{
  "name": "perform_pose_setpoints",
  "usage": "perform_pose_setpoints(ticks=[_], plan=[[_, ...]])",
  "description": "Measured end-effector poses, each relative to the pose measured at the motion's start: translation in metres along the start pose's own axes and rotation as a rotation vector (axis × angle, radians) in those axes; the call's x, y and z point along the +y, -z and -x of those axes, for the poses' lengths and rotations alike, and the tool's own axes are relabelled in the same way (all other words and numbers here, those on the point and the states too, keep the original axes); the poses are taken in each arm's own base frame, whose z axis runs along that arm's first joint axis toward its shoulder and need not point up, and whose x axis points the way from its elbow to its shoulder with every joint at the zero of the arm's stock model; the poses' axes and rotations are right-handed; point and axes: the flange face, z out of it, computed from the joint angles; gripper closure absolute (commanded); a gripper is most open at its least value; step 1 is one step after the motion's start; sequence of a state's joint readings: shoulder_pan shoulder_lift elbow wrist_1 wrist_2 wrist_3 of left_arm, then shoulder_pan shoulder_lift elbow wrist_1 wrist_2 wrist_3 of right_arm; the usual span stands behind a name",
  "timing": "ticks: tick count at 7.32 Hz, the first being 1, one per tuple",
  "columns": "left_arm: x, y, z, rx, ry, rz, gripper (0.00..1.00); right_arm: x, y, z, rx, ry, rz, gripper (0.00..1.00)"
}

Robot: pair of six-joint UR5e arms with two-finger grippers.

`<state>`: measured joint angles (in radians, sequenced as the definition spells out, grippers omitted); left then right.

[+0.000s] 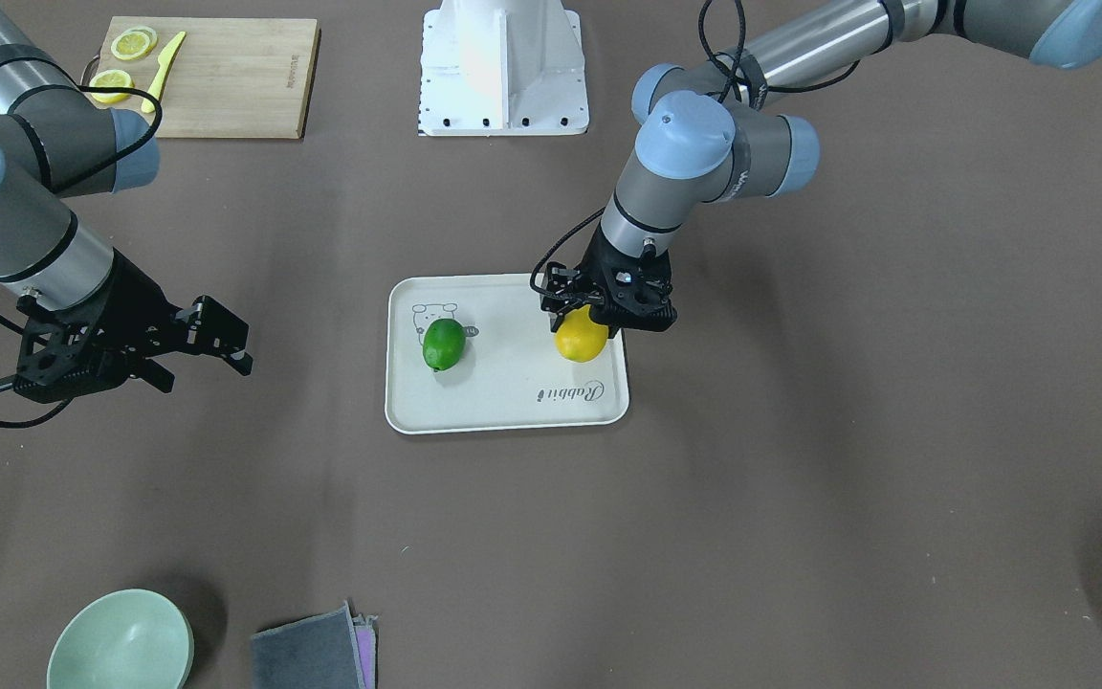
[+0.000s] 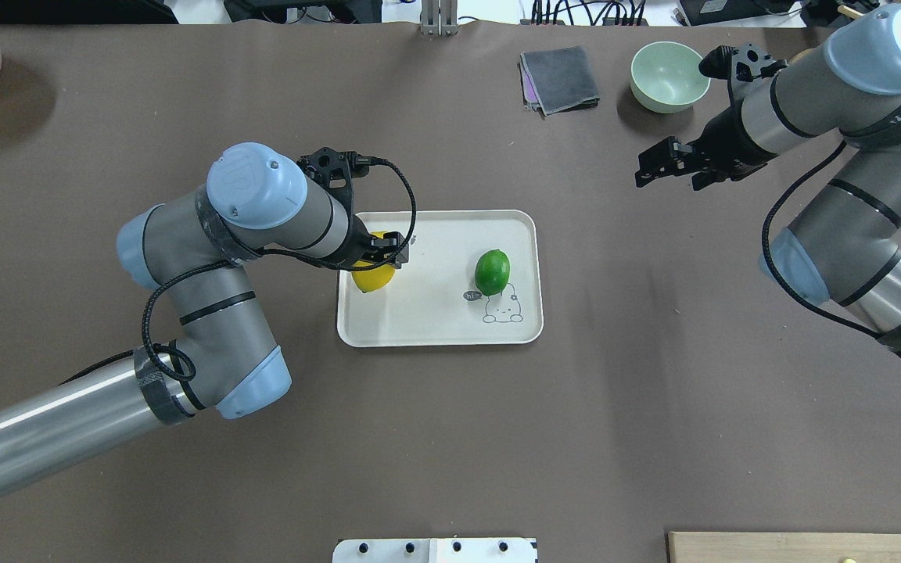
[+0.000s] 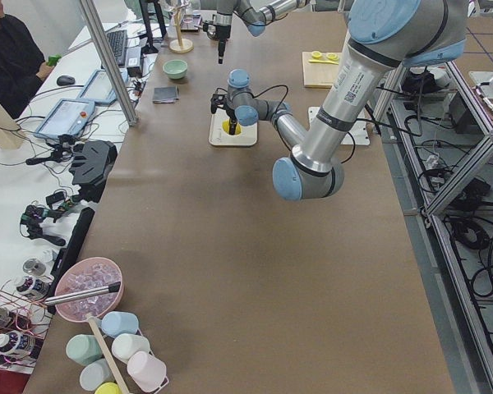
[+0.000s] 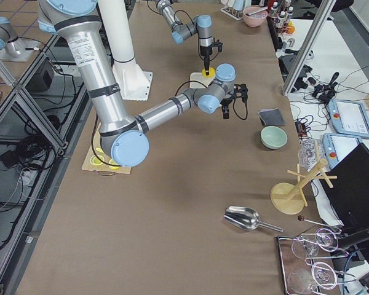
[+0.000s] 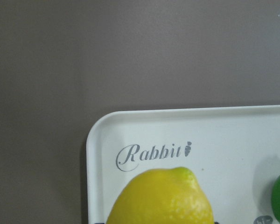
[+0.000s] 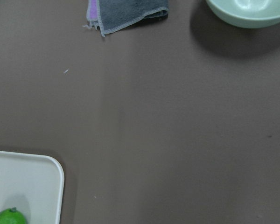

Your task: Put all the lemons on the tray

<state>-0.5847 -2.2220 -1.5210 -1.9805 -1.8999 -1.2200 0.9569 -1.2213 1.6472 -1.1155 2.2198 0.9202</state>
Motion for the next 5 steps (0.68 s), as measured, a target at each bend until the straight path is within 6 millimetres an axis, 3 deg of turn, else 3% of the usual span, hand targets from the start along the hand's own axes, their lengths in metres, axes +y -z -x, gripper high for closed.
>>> perform_pose_setpoints(ticks=[3, 4, 5], plan=[[-0.002, 0.0, -0.003, -0.003, -0.014, -0.044, 0.02, -0.005, 0.025, -0.063, 0.025, -0.022, -0.01, 0.0], [-0.002, 0.009, 0.005, 0.002, -0.049, -0.059, 0.02, -0.005, 0.036, -0.086, 0.034, -0.045, -0.02, 0.0], [-0.003, 0.028, 0.025, 0.0, -0.139, -0.082, 0.02, -0.004, 0.051, -0.108, 0.036, -0.07, -0.025, 0.0]])
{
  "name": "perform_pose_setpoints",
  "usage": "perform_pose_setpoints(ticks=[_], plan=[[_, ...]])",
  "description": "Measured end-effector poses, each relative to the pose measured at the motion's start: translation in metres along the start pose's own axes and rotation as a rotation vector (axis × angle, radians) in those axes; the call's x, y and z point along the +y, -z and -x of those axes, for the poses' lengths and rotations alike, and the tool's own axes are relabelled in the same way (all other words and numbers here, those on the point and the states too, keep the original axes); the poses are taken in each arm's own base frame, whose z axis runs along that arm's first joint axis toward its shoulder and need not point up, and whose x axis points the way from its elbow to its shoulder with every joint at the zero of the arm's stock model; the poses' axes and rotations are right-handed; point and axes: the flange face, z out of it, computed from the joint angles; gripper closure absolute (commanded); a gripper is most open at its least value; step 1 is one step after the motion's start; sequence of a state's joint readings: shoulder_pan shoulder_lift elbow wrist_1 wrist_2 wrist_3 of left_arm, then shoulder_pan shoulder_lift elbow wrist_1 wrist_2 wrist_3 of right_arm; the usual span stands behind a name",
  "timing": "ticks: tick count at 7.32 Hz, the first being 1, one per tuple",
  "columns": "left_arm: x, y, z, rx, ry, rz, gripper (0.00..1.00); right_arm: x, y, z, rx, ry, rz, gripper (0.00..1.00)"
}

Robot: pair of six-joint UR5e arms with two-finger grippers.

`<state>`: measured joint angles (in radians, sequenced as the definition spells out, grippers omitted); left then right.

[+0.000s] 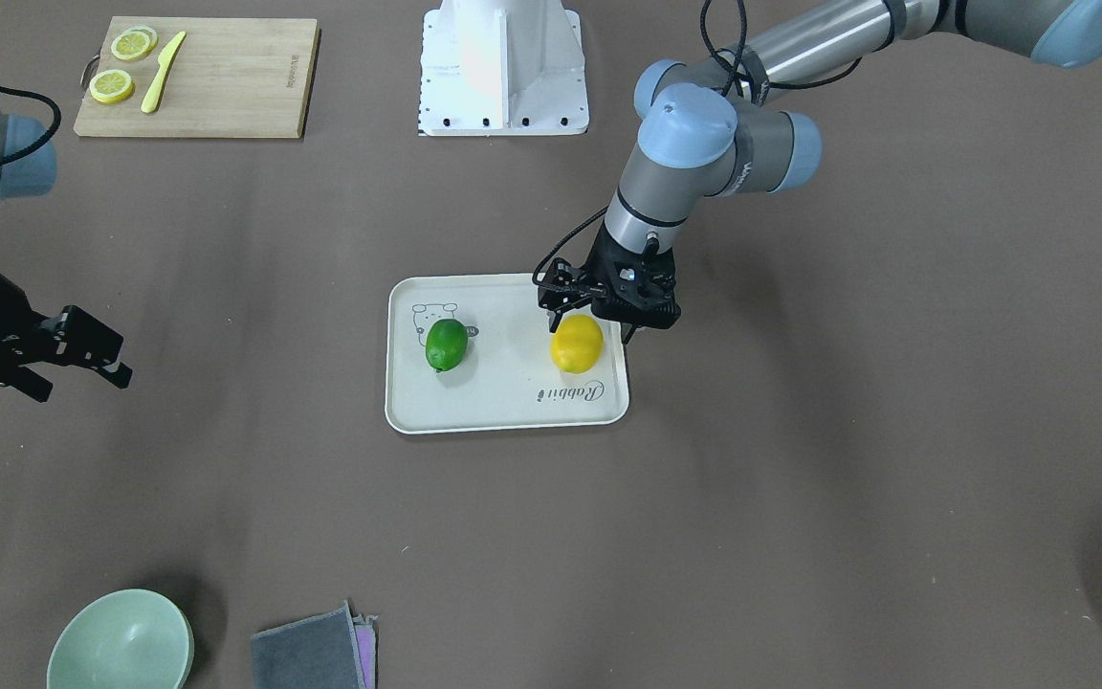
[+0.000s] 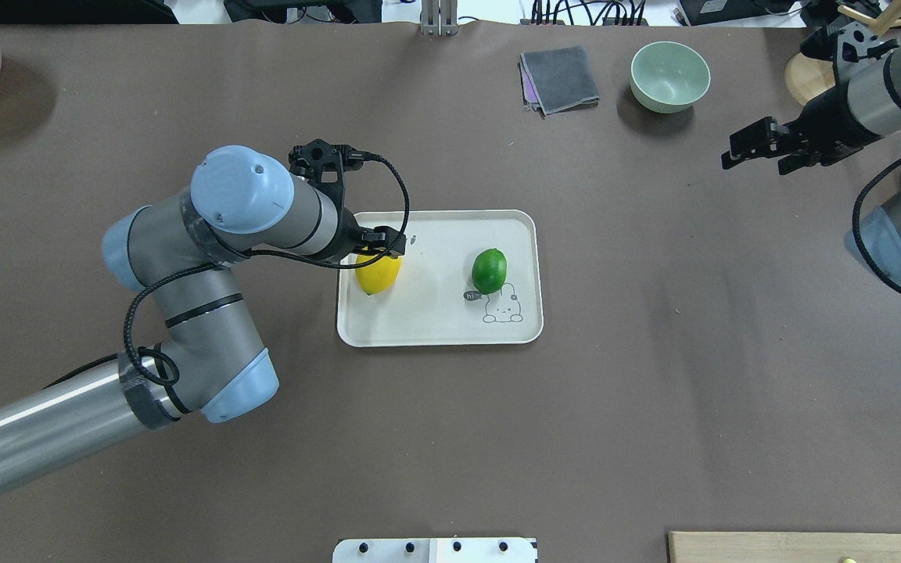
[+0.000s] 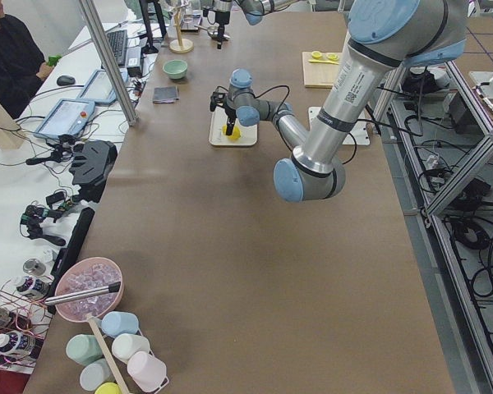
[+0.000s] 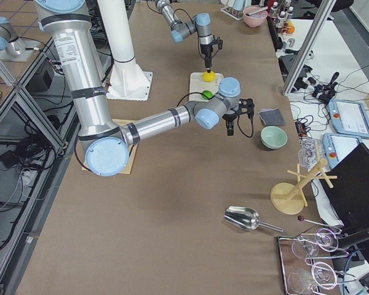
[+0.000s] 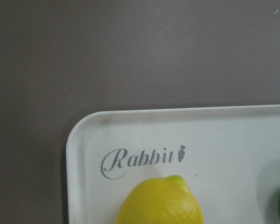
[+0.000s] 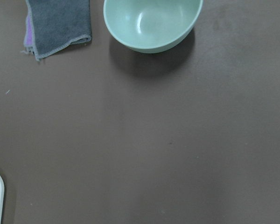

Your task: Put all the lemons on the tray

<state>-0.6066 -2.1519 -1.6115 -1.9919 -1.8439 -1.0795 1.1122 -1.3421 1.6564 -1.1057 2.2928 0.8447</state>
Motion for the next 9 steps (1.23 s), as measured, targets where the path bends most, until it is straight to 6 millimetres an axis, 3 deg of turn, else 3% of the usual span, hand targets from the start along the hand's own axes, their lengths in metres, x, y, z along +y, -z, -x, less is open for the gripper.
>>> perform_pose_setpoints(ticks=[2, 5, 7, 9], plan=[[-0.01, 0.045, 0.078, -0.039, -0.107, -0.047, 0.02, 0.013, 0.017, -0.066, 0.03, 0.036, 0.028, 0.0], [-0.02, 0.085, 0.206, -0.118, -0.147, -0.08, 0.02, 0.042, 0.05, -0.19, 0.137, 0.188, 0.087, 0.0], [-0.02, 0.131, 0.33, -0.2, -0.173, -0.023, 0.02, 0.069, 0.072, -0.256, 0.177, 0.249, 0.12, 0.0], [-0.018, 0.204, 0.445, -0.258, -0.163, 0.01, 0.02, 0.088, 0.094, -0.297, 0.192, 0.259, 0.138, 0.0]])
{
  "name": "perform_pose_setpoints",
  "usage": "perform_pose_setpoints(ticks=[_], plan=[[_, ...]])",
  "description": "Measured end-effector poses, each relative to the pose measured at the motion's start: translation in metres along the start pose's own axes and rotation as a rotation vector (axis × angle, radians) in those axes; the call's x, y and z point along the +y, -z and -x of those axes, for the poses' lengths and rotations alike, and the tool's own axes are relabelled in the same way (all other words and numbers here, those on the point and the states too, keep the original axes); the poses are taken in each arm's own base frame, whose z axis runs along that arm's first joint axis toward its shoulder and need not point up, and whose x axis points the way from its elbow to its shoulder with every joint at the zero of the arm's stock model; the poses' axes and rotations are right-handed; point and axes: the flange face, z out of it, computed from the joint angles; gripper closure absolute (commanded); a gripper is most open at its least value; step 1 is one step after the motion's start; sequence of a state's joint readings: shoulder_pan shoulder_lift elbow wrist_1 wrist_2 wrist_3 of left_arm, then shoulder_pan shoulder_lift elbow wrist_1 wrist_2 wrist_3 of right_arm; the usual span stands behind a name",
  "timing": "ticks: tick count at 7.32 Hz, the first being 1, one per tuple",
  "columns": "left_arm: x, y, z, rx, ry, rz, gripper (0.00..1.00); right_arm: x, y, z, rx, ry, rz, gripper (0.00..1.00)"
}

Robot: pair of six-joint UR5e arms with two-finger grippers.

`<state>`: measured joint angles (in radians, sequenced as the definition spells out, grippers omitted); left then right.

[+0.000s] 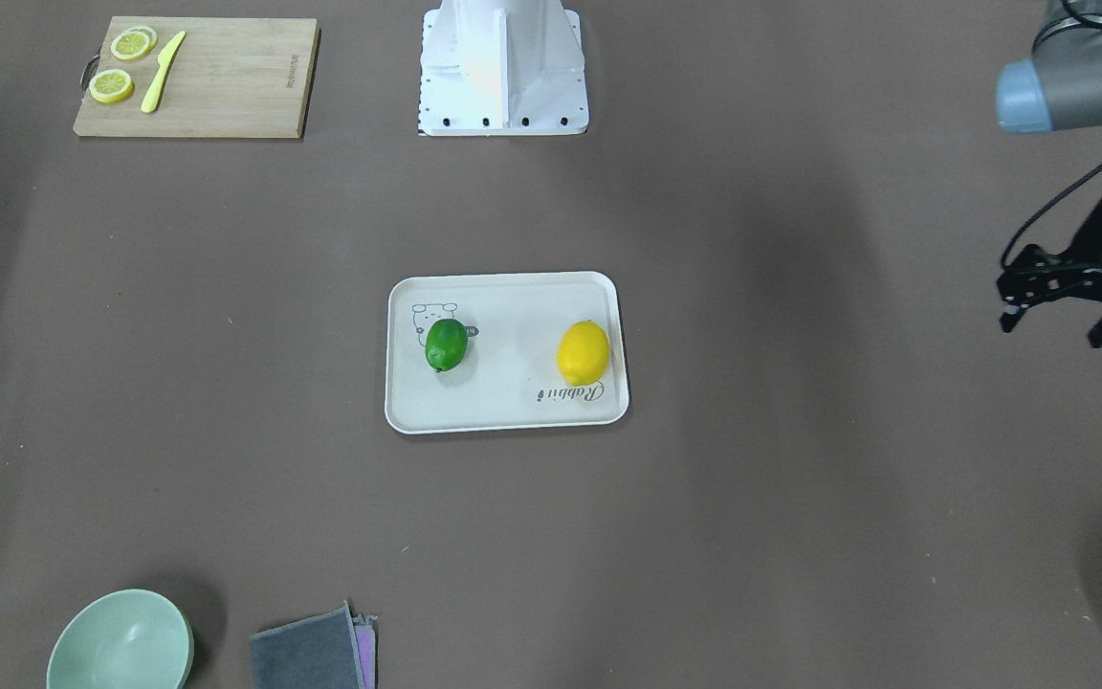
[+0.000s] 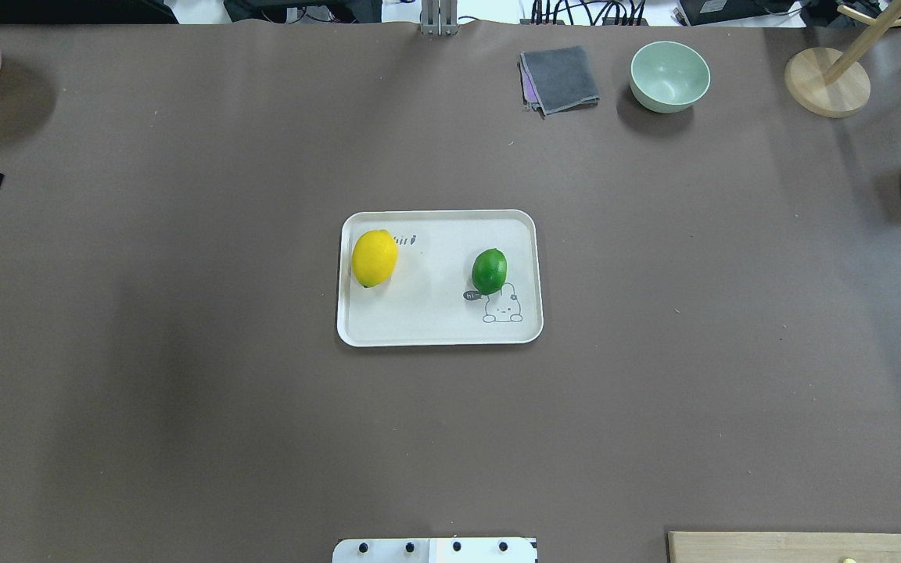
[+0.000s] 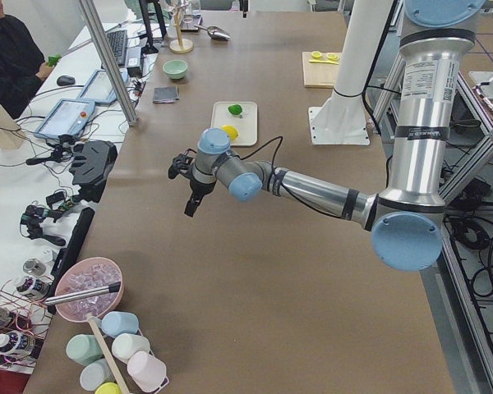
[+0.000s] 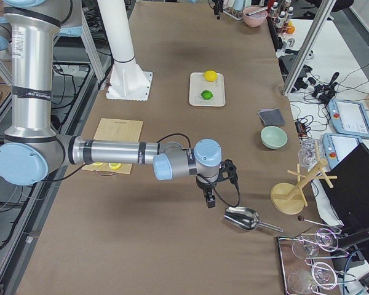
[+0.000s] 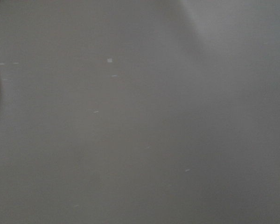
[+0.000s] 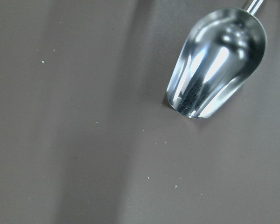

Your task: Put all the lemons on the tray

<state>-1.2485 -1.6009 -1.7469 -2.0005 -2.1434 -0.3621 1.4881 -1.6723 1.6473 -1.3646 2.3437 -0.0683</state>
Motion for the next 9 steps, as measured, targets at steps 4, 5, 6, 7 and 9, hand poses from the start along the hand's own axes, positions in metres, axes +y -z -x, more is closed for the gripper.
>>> perform_pose_setpoints(ticks=[4, 5, 6, 7, 9], plan=[[0.032, 0.052, 0.131, -0.017, -0.015, 0.117, 0.02, 0.0, 0.026, -0.01, 0.009, -0.071, 0.029, 0.0], [0.04, 0.049, 0.146, -0.018, -0.024, 0.137, 0.02, -0.003, 0.035, -0.007, 0.011, -0.075, 0.037, 0.0], [0.047, 0.044, 0.156, -0.018, -0.019, 0.152, 0.02, -0.004, 0.044, -0.004, 0.012, -0.07, 0.042, 0.0], [0.054, 0.036, 0.163, -0.017, -0.01, 0.167, 0.02, -0.007, 0.056, 0.006, 0.016, -0.07, 0.053, 0.0], [0.054, 0.032, 0.166, -0.017, 0.015, 0.173, 0.02, -0.012, 0.078, 0.025, 0.039, -0.085, 0.083, 0.0]])
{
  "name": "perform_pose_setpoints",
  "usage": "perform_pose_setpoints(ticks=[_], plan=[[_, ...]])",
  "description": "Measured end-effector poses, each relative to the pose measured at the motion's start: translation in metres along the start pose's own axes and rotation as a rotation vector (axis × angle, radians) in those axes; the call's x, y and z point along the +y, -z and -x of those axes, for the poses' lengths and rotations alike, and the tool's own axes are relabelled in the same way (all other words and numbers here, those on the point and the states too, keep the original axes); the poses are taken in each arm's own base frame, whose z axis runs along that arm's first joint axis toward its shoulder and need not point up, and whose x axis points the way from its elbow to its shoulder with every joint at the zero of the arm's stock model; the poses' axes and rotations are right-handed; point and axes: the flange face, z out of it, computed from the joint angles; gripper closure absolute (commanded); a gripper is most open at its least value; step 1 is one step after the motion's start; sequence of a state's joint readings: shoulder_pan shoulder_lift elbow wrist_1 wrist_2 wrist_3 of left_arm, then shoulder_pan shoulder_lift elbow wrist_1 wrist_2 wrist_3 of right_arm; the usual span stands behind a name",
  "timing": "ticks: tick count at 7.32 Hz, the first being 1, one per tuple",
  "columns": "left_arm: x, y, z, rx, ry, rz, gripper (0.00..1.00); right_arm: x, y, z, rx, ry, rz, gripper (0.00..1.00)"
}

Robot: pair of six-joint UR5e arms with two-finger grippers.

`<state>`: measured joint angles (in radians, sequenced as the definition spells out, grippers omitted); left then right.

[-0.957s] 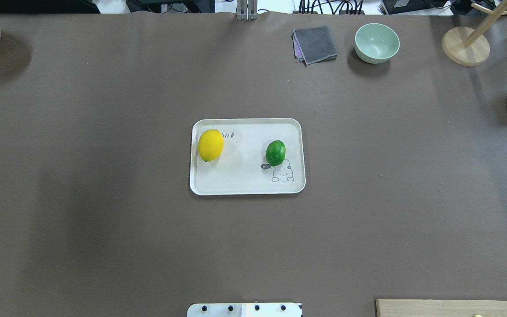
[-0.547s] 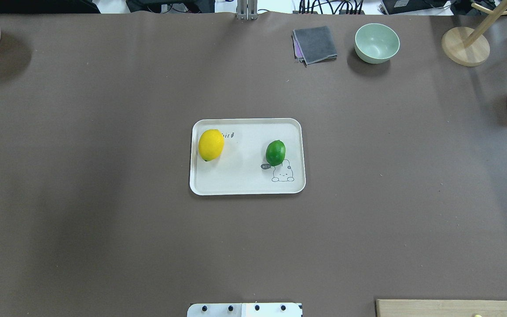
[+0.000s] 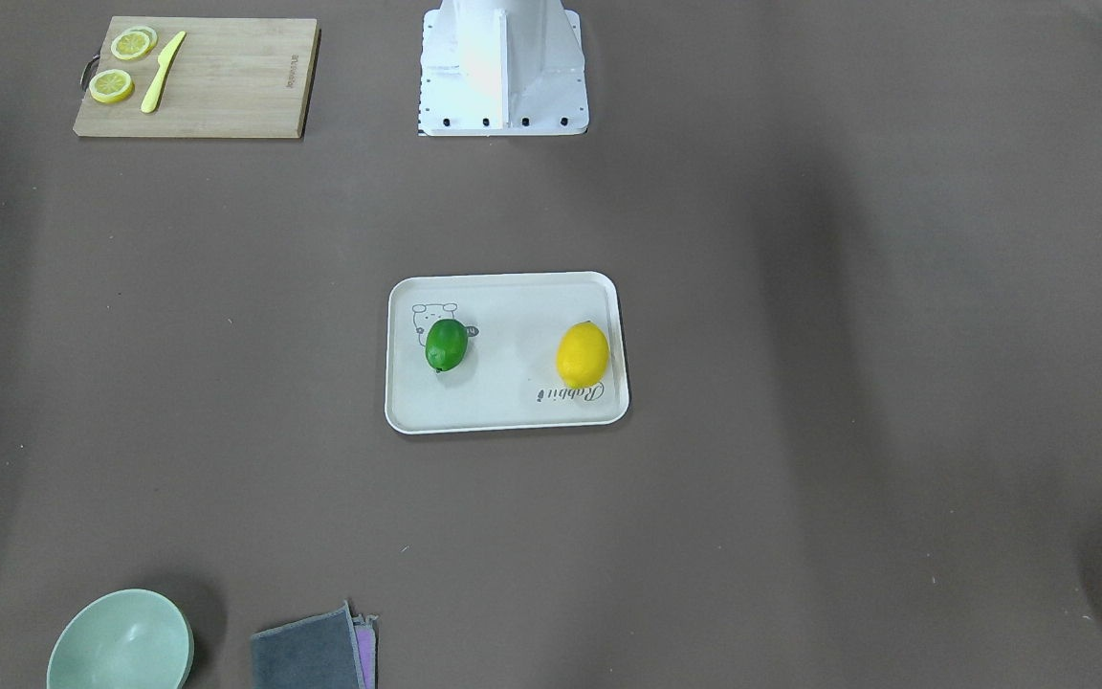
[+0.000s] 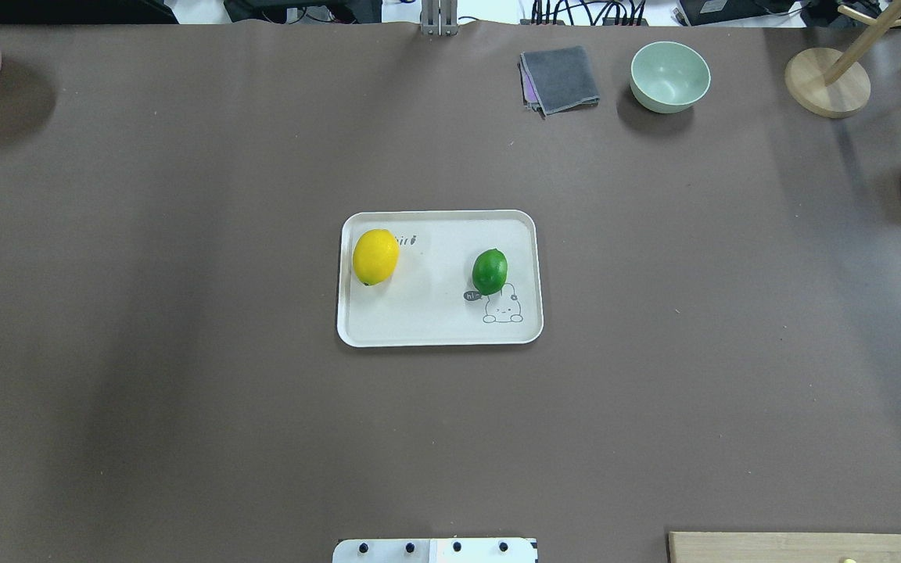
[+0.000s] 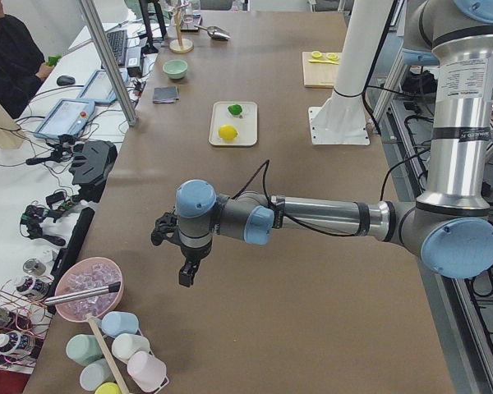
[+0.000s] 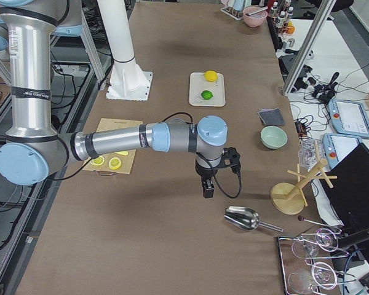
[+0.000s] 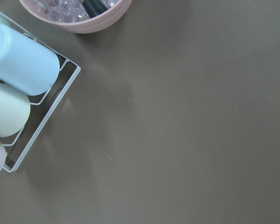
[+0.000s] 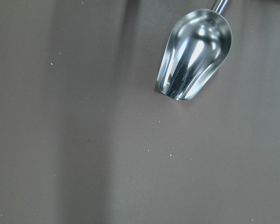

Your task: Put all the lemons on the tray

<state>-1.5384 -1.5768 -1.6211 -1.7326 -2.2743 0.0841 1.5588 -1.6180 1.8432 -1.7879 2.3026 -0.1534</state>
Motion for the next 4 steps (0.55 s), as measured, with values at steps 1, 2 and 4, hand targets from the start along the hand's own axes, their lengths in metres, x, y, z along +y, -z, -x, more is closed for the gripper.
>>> perform_pose_setpoints(ticks=[1, 2, 4], plan=[[-0.002, 0.0006, -0.0012, 0.0, 0.023, -0.002, 0.02, 0.0017, 0.0002, 0.0006, -0.001, -0.012, 0.01, 0.0], [-0.0037, 0.0008, -0.0017, 0.001, 0.036, -0.003, 0.02, 0.0027, -0.0002, 0.0005, -0.003, -0.021, 0.014, 0.0], [-0.0068, 0.0015, -0.0026, 0.001, 0.042, -0.005, 0.02, 0.0029, -0.0007, 0.0007, -0.003, -0.024, 0.015, 0.0]])
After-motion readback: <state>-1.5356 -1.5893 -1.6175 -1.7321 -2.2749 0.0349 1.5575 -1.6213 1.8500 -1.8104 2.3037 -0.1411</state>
